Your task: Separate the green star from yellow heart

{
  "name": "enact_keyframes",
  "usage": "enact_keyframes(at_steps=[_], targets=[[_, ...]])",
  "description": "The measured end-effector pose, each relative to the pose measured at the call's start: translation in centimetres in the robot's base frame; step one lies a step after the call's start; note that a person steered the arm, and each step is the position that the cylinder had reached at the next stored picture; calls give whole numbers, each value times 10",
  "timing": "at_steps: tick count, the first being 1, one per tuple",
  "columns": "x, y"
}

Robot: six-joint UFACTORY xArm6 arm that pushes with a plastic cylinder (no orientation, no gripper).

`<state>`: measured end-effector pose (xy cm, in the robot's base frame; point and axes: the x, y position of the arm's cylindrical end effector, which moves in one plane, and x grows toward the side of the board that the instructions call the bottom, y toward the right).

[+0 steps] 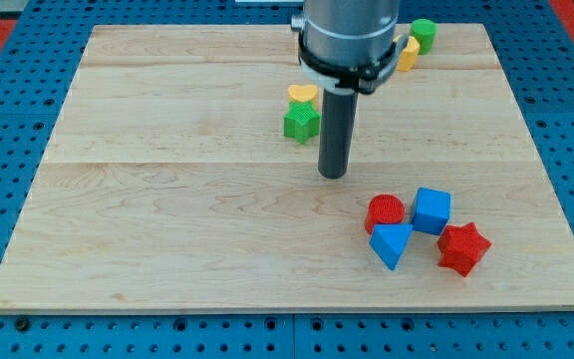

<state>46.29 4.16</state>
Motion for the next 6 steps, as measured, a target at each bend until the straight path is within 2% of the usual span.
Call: enact_keyframes(at_steps=[1, 3, 5, 6], targets=[[-18, -34], [-90, -57], [-108, -52], [-140, -17]])
